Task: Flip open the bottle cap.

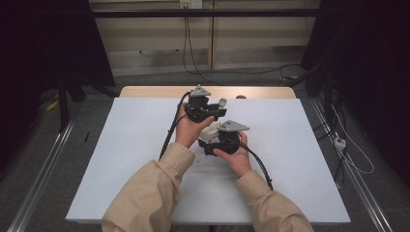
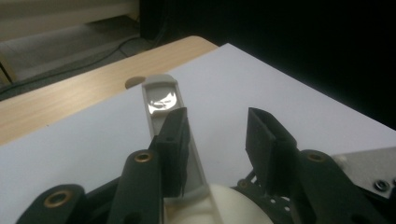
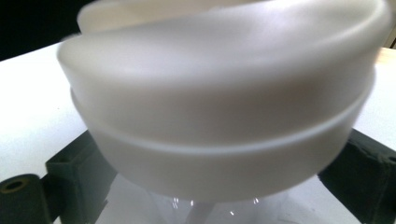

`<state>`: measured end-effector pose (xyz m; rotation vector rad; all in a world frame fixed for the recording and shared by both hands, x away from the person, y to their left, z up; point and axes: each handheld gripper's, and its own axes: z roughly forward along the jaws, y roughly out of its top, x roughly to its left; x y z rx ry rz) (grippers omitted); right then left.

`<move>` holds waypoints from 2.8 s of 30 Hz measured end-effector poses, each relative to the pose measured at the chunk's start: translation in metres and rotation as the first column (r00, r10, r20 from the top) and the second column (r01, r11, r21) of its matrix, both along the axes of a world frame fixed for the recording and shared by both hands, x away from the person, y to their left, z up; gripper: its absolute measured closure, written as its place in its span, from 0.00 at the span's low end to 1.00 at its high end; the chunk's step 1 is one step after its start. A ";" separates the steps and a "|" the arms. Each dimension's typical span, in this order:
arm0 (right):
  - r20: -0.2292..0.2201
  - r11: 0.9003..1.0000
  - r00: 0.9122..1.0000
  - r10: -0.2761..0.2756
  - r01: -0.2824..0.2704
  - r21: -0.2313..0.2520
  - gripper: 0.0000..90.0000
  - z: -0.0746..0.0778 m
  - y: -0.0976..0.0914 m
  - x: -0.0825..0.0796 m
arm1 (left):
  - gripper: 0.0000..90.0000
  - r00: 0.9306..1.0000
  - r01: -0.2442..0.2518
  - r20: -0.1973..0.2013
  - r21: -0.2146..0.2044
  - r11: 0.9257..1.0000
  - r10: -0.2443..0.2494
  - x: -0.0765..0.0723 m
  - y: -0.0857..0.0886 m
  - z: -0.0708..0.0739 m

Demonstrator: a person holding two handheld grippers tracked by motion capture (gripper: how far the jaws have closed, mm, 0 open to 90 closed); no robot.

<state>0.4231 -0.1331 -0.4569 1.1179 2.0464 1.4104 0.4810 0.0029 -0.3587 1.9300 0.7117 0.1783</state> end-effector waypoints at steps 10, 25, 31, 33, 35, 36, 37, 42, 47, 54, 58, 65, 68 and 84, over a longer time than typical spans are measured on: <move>-0.011 1.000 1.000 0.005 -0.005 0.001 0.06 0.005 -0.004 -0.003 | 0.43 0.999 0.028 -0.020 -0.031 0.999 -0.029 -0.009 0.013 0.006; -0.040 1.000 0.999 0.012 -0.011 0.021 0.06 0.010 -0.011 -0.005 | 0.22 1.000 0.003 -0.007 -0.045 0.999 -0.003 -0.020 0.046 0.005; -0.041 0.999 0.999 0.036 -0.036 0.004 0.07 0.007 -0.013 -0.011 | 0.19 1.000 0.011 -0.002 -0.050 0.999 -0.011 -0.026 0.059 0.002; -0.048 0.999 0.998 0.036 -0.036 -0.005 0.07 0.007 -0.014 -0.013 | 0.18 1.000 0.013 0.004 -0.045 0.999 -0.013 -0.029 0.063 0.001; -0.041 0.999 0.999 0.035 -0.035 -0.007 0.07 0.009 -0.018 -0.015 | 0.17 1.000 0.020 0.002 -0.048 0.999 -0.020 -0.033 0.067 0.000; -0.036 0.999 0.999 0.036 -0.037 -0.009 0.07 0.011 -0.020 -0.017 | 0.17 1.000 0.022 0.001 -0.048 0.999 -0.022 -0.035 0.069 -0.001; -0.033 0.999 0.999 0.038 -0.038 -0.007 0.07 0.012 -0.022 -0.018 | 0.17 1.000 0.028 0.004 -0.040 0.999 -0.028 -0.037 0.071 -0.002; -0.026 0.999 0.999 0.042 -0.042 -0.003 0.07 0.016 -0.030 -0.027 | 0.15 0.999 0.037 0.007 -0.028 0.999 -0.037 -0.046 0.082 -0.008; -0.038 0.999 0.998 0.047 -0.047 0.001 0.07 0.015 -0.034 -0.032 | 0.14 1.000 0.025 -0.004 -0.026 0.999 -0.025 -0.050 0.096 -0.018; -0.042 0.999 0.998 0.049 -0.050 -0.003 0.07 0.017 -0.040 -0.038 | 0.14 1.000 0.006 -0.013 -0.021 1.000 -0.006 -0.058 0.114 -0.033; -0.043 0.999 0.998 0.050 -0.051 -0.012 0.07 0.017 -0.042 -0.040 | 0.13 1.000 0.009 -0.017 -0.013 1.000 -0.009 -0.063 0.121 -0.041; -0.047 0.999 0.998 0.047 -0.048 -0.012 0.07 0.018 -0.046 -0.044 | 0.13 1.000 0.000 -0.030 -0.004 1.000 0.000 -0.069 0.133 -0.053; -0.050 0.999 0.997 0.050 -0.051 -0.017 0.07 0.017 -0.048 -0.045 | 0.13 0.999 -0.004 -0.033 0.001 1.000 0.004 -0.071 0.138 -0.057; -0.057 0.998 0.997 0.051 -0.053 -0.036 0.08 0.017 -0.061 -0.057 | 0.13 0.999 -0.038 -0.038 0.013 0.999 0.038 -0.081 0.165 -0.068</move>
